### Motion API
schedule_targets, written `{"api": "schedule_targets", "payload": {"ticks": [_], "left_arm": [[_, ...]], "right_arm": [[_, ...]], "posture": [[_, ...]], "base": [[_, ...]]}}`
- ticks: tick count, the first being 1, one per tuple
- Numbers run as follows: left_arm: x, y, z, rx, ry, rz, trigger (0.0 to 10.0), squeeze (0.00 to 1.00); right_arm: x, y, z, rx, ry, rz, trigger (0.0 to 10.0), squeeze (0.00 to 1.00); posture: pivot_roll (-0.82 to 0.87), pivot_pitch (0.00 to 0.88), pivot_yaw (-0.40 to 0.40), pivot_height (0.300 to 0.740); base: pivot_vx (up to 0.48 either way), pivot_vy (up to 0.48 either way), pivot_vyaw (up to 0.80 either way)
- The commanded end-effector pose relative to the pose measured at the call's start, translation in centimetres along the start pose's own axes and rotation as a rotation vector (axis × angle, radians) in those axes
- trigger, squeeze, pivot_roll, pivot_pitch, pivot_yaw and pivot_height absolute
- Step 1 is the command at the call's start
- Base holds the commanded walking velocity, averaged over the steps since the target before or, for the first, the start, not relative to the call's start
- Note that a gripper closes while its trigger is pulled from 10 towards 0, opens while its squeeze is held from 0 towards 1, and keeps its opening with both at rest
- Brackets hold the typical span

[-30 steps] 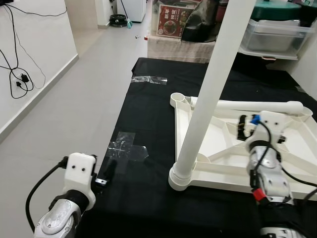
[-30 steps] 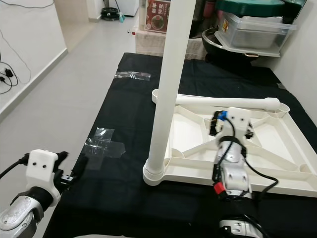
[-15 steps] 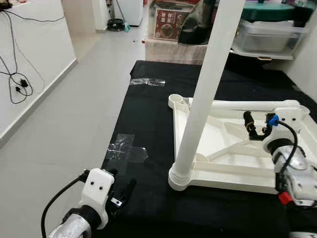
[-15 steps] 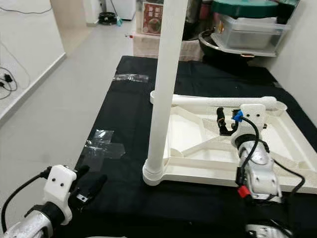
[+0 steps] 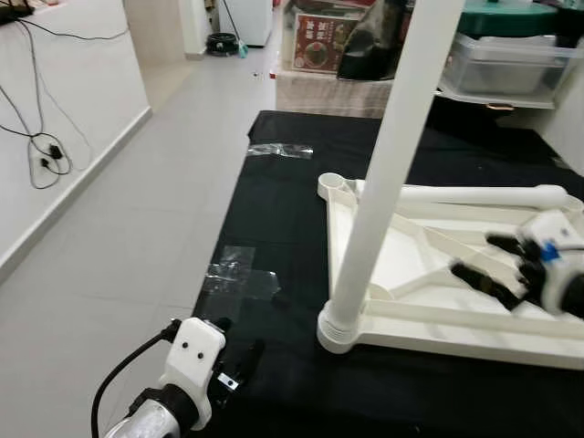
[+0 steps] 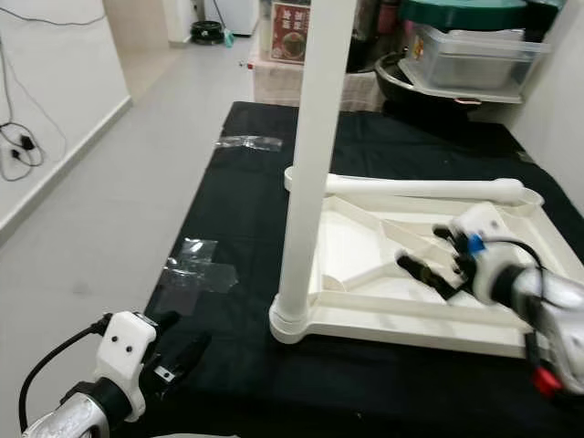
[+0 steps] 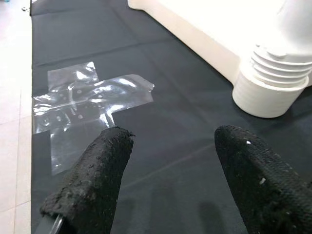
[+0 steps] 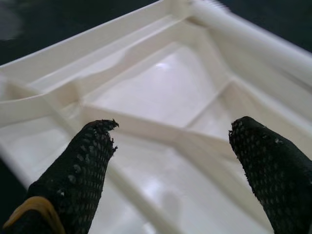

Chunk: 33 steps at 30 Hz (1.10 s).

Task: Building children table

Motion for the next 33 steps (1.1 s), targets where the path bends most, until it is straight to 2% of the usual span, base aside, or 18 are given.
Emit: {"api": "schedule_targets", "payload": {"ticks": [1,3,5,7,8,11,12,15,16,20,33], "left_arm": [[-0.2,-0.2,-0.3,0.006,0.013,-0.023,10.0,0.00],[-0.5,-0.5,-0.4,0.014,0.016,-0.041,10.0,0.00],[-0.5,-0.5,-0.4,0.014,0.016,-0.041,10.0,0.00],[-0.6,-0.5,-0.5,0.018,0.019,-0.043,10.0,0.00],[-0.6,-0.5,-0.5,0.018,0.019,-0.043,10.0,0.00],[-0.5,-0.7,-0.5,0.026,0.015,-0.062,10.0,0.00],[-0.5,-0.7,-0.5,0.026,0.015,-0.062,10.0,0.00],[-0.5,-1.0,-0.4,0.039,0.007,-0.086,10.0,0.00],[-0.5,-1.0,-0.4,0.039,0.007,-0.086,10.0,0.00],[-0.9,-0.8,-0.6,0.040,0.019,-0.039,10.0,0.00],[-0.6,-0.8,-0.5,0.025,0.007,-0.034,10.0,0.00]], "right_arm": [[-0.6,0.5,0.6,0.025,-0.039,0.089,10.0,0.00],[-0.6,1.6,1.8,0.107,-0.143,0.198,10.0,0.00],[-0.6,1.6,1.8,0.107,-0.143,0.198,10.0,0.00],[0.0,3.3,2.5,0.160,-0.205,0.304,10.0,0.00],[0.0,3.3,2.5,0.160,-0.205,0.304,10.0,0.00],[0.5,4.6,2.7,0.181,-0.233,0.377,10.0,0.00],[0.5,4.6,2.7,0.181,-0.233,0.377,10.0,0.00],[1.4,6.3,2.7,0.186,-0.245,0.451,10.0,0.00],[1.4,6.3,2.7,0.186,-0.245,0.451,10.0,0.00],[2.5,7.9,3.3,0.208,-0.293,0.539,10.0,0.00],[4.4,9.8,5.6,0.167,-0.367,0.624,10.0,0.00]], "posture": [[0.09,0.087,-0.058,0.740],[0.10,0.091,-0.056,0.740],[0.10,0.091,-0.056,0.740],[0.10,0.090,-0.057,0.740],[0.10,0.090,-0.057,0.740],[0.10,0.089,-0.055,0.740],[0.10,0.089,-0.055,0.740],[0.10,0.092,-0.055,0.740],[0.10,0.092,-0.055,0.740],[0.11,0.090,-0.058,0.740],[0.11,0.091,-0.063,0.740]], "base": [[0.000,0.000,0.00],[0.000,0.000,0.00],[0.000,0.000,0.00],[0.000,0.000,0.00],[0.000,0.000,0.00],[0.000,0.000,0.00],[0.000,0.000,0.00],[0.000,0.000,0.00],[0.000,0.000,0.00],[0.000,0.000,0.00],[0.000,0.000,0.00]]}}
Point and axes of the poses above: a point about 5 cm out from each wrist's last joint towards the gripper, its own x axis pointing out of the wrist towards the gripper, its own z axis along the axis of the wrist's last joint, y = z × x, the point moved 1 cm from there along x, pointing out of the wrist towards the gripper, and after that the axes turned 1 degree about x, right-handed, at the moved point
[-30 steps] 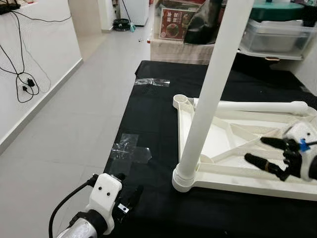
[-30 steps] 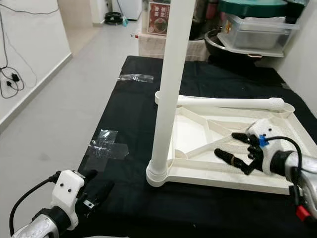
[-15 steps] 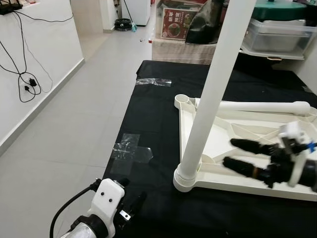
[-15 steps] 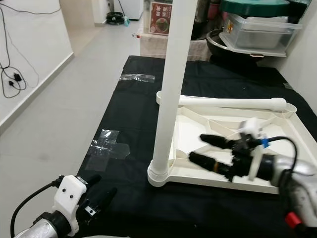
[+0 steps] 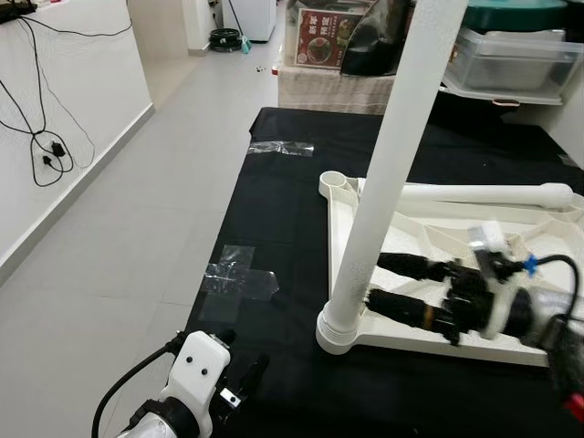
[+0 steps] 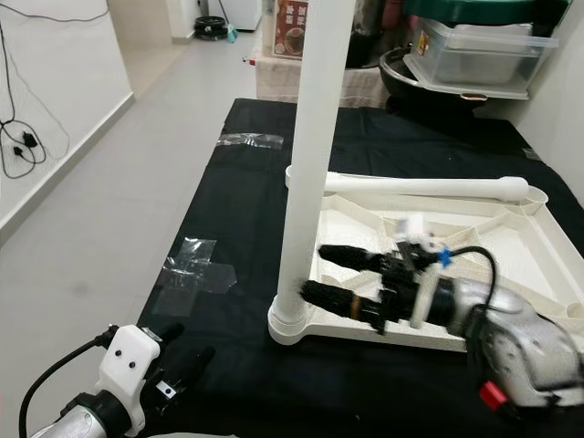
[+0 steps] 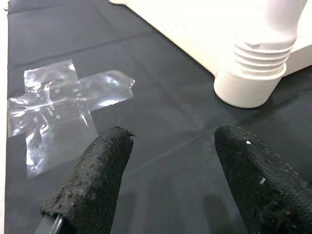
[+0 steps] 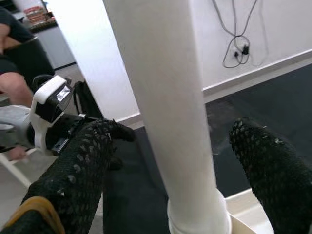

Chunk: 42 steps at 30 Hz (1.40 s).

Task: Building children table

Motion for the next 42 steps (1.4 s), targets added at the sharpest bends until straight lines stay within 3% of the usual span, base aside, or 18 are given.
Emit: {"api": "schedule_targets", "payload": {"ticks": [1,16,21,42], "left_arm": [[-0.1,-0.1,-0.2,-0.006,0.006,-0.004,10.0,0.00],[0.0,-0.3,-0.5,0.021,0.014,-0.019,10.0,0.00],[0.0,-0.7,-0.6,0.038,0.014,-0.039,10.0,0.00],[-0.3,-1.4,-1.1,0.039,0.023,-0.064,10.0,0.00]], "right_arm": [[0.3,0.3,0.2,-0.018,-0.007,0.014,10.0,0.00],[2.7,0.9,-0.3,-0.051,-0.015,0.050,10.0,0.00],[3.8,0.2,-0.1,-0.081,-0.023,-0.003,10.0,0.00],[5.7,-0.3,0.6,-0.154,-0.067,-0.029,10.0,0.00]], "posture": [[0.11,0.091,-0.063,0.740],[0.11,0.083,-0.065,0.740],[0.11,0.063,-0.067,0.740],[0.12,0.026,-0.080,0.740]], "base": [[0.000,0.000,0.00],[0.000,0.000,0.00],[0.000,0.000,0.00],[0.000,0.000,0.00]]}}
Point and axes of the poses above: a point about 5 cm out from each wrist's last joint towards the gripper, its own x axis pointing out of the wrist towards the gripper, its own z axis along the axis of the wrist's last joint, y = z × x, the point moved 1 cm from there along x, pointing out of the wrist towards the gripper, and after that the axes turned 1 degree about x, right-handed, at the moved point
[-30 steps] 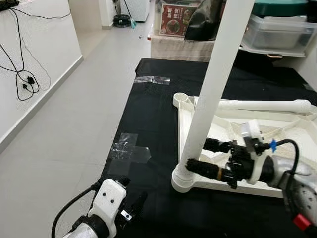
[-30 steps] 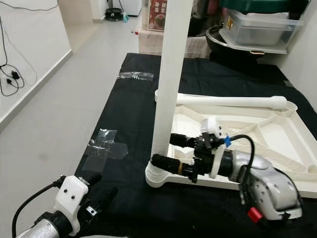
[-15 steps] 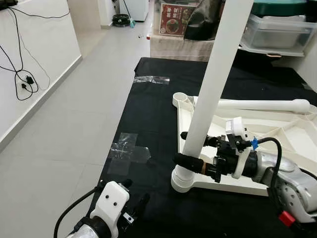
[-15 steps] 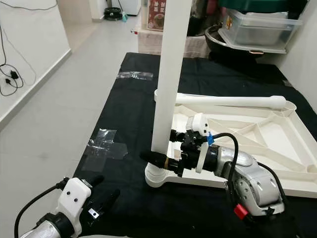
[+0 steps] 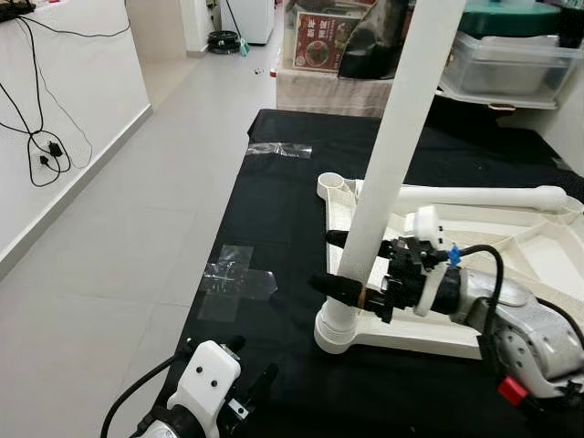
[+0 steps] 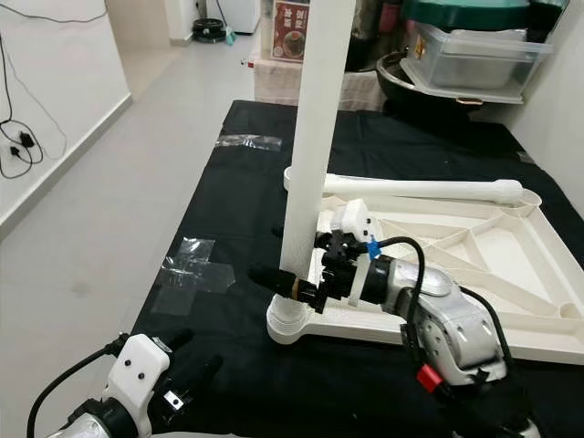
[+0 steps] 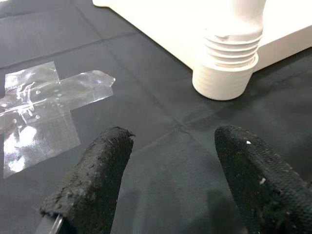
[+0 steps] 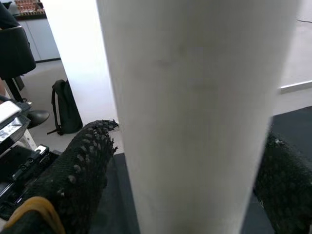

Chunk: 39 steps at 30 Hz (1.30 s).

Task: Building children table

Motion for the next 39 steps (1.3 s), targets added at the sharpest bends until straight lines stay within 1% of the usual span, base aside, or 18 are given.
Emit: {"api": "schedule_targets", "payload": {"ticks": [1,5,12,13,14,15,22,28,29,30,31,32,34,35,36,37,38,39], "left_arm": [[-0.1,-0.3,-0.5,0.009,0.022,-0.018,10.0,0.00],[-0.1,-0.3,-0.5,0.012,0.022,-0.016,10.0,0.00],[-0.1,-0.3,-0.5,0.013,0.023,-0.015,10.0,0.00],[-0.1,-0.3,-0.5,0.013,0.023,-0.014,10.0,0.00],[-0.1,-0.3,-0.5,0.013,0.023,-0.014,10.0,0.00],[-0.1,-0.3,-0.4,0.012,0.022,-0.014,10.0,0.00],[-0.1,-0.3,-0.4,0.014,0.026,-0.020,10.0,0.00],[-0.1,0.2,-0.3,-0.003,0.024,0.006,10.0,0.00],[-0.1,0.5,-0.3,-0.019,0.022,0.023,10.0,0.00],[0.0,0.6,-0.3,-0.030,0.020,0.034,10.0,0.00],[0.0,0.8,-0.2,-0.028,0.018,0.039,10.0,0.00],[0.0,0.8,-0.2,-0.028,0.018,0.039,10.0,0.00],[0.1,0.9,-0.2,-0.024,0.018,0.041,10.0,0.00],[0.1,0.9,-0.2,-0.024,0.018,0.041,10.0,0.00],[0.1,0.8,-0.2,-0.023,0.018,0.039,10.0,0.00],[0.1,0.8,-0.2,-0.023,0.018,0.039,10.0,0.00],[0.2,0.8,-0.2,-0.016,0.016,0.032,10.0,0.00],[0.3,0.9,-0.2,-0.012,0.015,0.024,10.0,0.00]], "right_arm": [[0.3,0.1,-0.1,-0.003,-0.006,0.005,10.0,0.00],[0.7,0.3,-0.2,-0.008,-0.017,0.008,10.0,0.00],[0.9,0.2,-0.4,-0.004,-0.014,0.004,10.0,0.00],[1.0,0.0,-0.5,-0.005,-0.014,-0.009,4.3,0.00],[1.0,0.0,-0.5,-0.005,-0.014,-0.009,4.3,0.00],[1.0,-0.1,-0.5,-0.002,-0.013,-0.022,0.0,0.00],[1.2,-0.7,-0.8,-0.006,-0.018,-0.084,0.0,0.00],[1.2,-0.4,-1.4,0.001,-0.009,-0.109,0.0,0.00],[1.2,-0.5,-1.7,-0.006,0.003,-0.143,0.0,0.00],[1.2,-0.5,-1.8,-0.012,0.011,-0.167,0.0,0.00],[1.2,-0.9,-1.8,-0.013,-0.001,-0.251,0.0,0.00],[1.2,-0.9,-1.8,-0.013,-0.001,-0.251,0.0,0.00],[1.0,-1.4,-1.7,-0.022,-0.025,-0.391,0.0,0.00],[1.0,-1.4,-1.7,-0.022,-0.025,-0.391,0.0,0.00],[0.9,-1.6,-1.7,-0.032,-0.029,-0.431,0.0,0.00],[0.9,-1.6,-1.7,-0.032,-0.029,-0.431,0.0,0.00],[0.7,-1.5,-1.8,-0.051,-0.035,-0.493,0.0,0.00],[0.3,-1.5,-2.1,-0.057,-0.058,-0.627,0.0,0.00]], "posture": [[0.12,0.032,-0.077,0.740],[0.12,0.030,-0.077,0.740],[0.12,0.039,-0.076,0.740],[0.12,0.037,-0.076,0.740],[0.12,0.037,-0.076,0.740],[0.12,0.038,-0.076,0.740],[0.12,0.047,-0.074,0.740],[0.12,0.054,-0.076,0.740],[0.11,0.077,-0.072,0.740],[0.11,0.077,-0.072,0.740],[0.10,0.073,-0.069,0.740],[0.10,0.073,-0.069,0.740],[0.10,0.077,-0.072,0.740],[0.10,0.077,-0.072,0.740],[0.10,0.077,-0.072,0.740],[0.10,0.077,-0.072,0.740],[0.10,0.075,-0.066,0.740],[0.10,0.076,-0.067,0.740]], "base": [[0.000,0.000,0.00],[0.000,0.000,0.00],[0.000,0.000,0.00],[0.000,0.000,0.00],[0.000,0.000,0.00],[0.000,0.000,0.00],[0.000,0.000,0.00],[0.000,0.000,0.00],[0.000,0.000,0.00],[0.000,0.000,0.00],[0.000,0.000,0.00],[0.000,0.000,0.00],[0.000,0.000,0.00],[0.000,0.000,0.00],[0.000,0.000,0.00],[0.000,0.000,0.00],[0.000,0.000,0.00],[0.000,0.000,0.00]]}}
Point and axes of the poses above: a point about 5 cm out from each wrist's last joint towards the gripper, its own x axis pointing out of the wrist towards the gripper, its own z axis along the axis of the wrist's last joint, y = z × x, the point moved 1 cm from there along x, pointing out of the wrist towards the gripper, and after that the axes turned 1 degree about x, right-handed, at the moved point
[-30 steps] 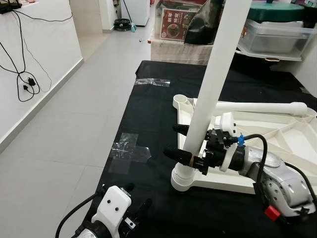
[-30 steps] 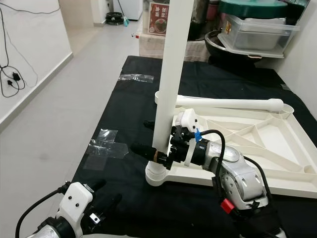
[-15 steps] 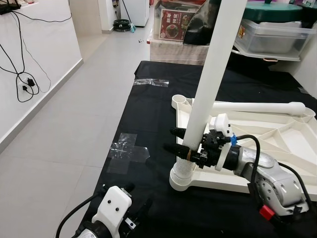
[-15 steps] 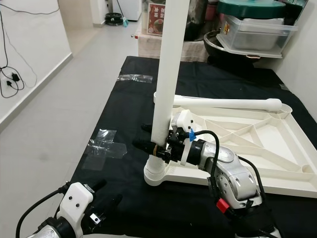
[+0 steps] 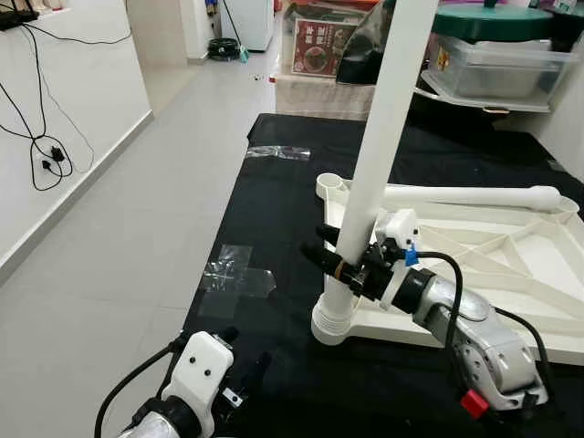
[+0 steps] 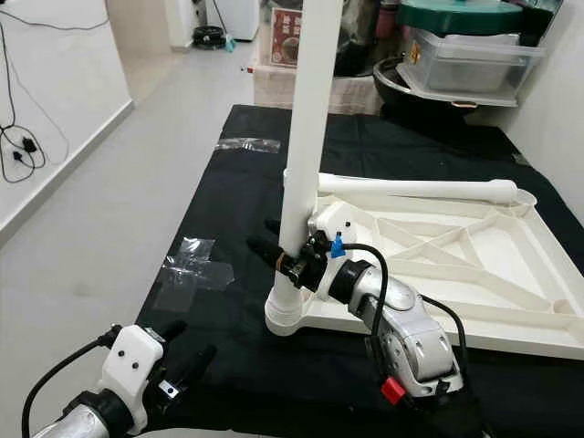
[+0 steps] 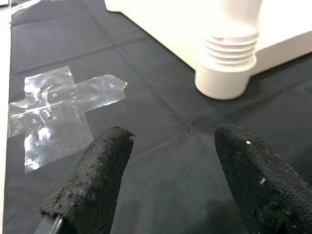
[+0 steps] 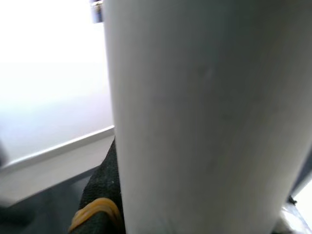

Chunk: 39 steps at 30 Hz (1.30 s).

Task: Building children table

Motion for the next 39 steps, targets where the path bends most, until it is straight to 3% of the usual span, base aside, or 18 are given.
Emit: {"api": "schedule_targets", "payload": {"ticks": [1,5,8,10,11,13,15,20,29,30,32,33,34,35,39], "left_arm": [[0.1,-0.2,-0.5,-0.010,0.020,-0.015,10.0,0.00],[0.1,-0.1,-0.4,-0.004,0.020,-0.014,10.0,0.00],[0.1,0.0,-0.4,-0.004,0.020,-0.013,10.0,0.00],[0.2,0.1,-0.3,-0.003,0.017,-0.013,10.0,0.00],[0.2,0.1,-0.3,-0.003,0.017,-0.013,10.0,0.00],[0.2,0.0,-0.2,0.002,0.016,-0.019,10.0,0.00],[0.2,-0.1,-0.2,0.014,0.016,-0.024,10.0,0.00],[0.1,-0.3,-0.4,0.017,0.022,-0.030,10.0,0.00],[0.0,-0.6,-0.6,0.020,0.028,-0.038,10.0,0.00],[0.0,-0.6,-0.6,0.018,0.028,-0.039,10.0,0.00],[0.0,-0.5,-0.5,0.017,0.027,-0.040,10.0,0.00],[0.0,-0.5,-0.5,0.015,0.027,-0.039,10.0,0.00],[0.0,-0.5,-0.5,0.015,0.027,-0.039,10.0,0.00],[0.0,-0.5,-0.5,0.013,0.027,-0.039,10.0,0.00],[0.0,-0.6,-0.6,0.005,0.028,-0.039,10.0,0.00]], "right_arm": [[-1.2,-1.7,-0.4,-0.045,0.010,-0.196,0.0,0.00],[-1.8,-2.3,-0.7,-0.036,-0.005,-0.393,0.0,0.00],[-1.9,-2.5,-0.8,-0.032,-0.007,-0.442,0.0,0.00],[-1.9,-3.5,-0.9,-0.049,0.016,-0.736,0.0,0.00],[-1.9,-3.5,-0.9,-0.049,0.016,-0.736,0.0,0.00],[-1.8,-3.6,-1.2,-0.049,0.050,-0.955,0.0,0.00],[-1.4,-3.0,-1.5,-0.005,0.061,-1.053,0.0,0.00],[0.0,-1.3,-2.6,0.082,0.089,-1.189,0.0,0.00],[1.8,-0.1,-3.1,0.128,0.125,-1.209,0.0,0.00],[2.2,-0.1,-2.8,0.124,0.116,-1.183,6.2,0.00],[2.4,0.0,-2.5,0.122,0.110,-1.171,6.2,0.00],[2.5,0.0,-2.1,0.112,0.099,-1.154,10.0,0.00],[2.5,0.0,-2.1,0.112,0.099,-1.154,10.0,0.00],[2.6,-0.1,-1.7,0.099,0.074,-1.121,10.0,1.00],[2.3,-0.6,-1.0,0.052,0.042,-1.126,10.0,1.00]], "posture": [[0.10,0.076,-0.067,0.740],[0.10,0.074,-0.066,0.740],[0.10,0.075,-0.063,0.740],[0.10,0.082,-0.063,0.740],[0.10,0.082,-0.063,0.740],[0.11,0.083,-0.063,0.740],[0.12,0.082,-0.073,0.740],[0.13,0.063,-0.071,0.740],[0.13,0.065,-0.072,0.740],[0.13,0.070,-0.074,0.740],[0.13,0.070,-0.074,0.740],[0.13,0.072,-0.074,0.740],[0.13,0.072,-0.074,0.740],[0.12,0.072,-0.072,0.740],[0.12,0.071,-0.070,0.740]], "base": [[0.000,0.000,0.00],[0.000,0.000,0.00],[0.000,0.000,0.00],[0.000,0.000,0.00],[0.000,0.000,0.00],[0.000,0.000,0.00],[0.000,0.000,0.00],[0.000,0.000,0.00],[0.000,0.000,0.00],[0.000,0.000,0.00],[0.000,0.000,0.00],[0.000,0.000,0.00],[0.000,0.000,0.00],[0.000,0.000,0.00],[0.000,0.000,0.00]]}}
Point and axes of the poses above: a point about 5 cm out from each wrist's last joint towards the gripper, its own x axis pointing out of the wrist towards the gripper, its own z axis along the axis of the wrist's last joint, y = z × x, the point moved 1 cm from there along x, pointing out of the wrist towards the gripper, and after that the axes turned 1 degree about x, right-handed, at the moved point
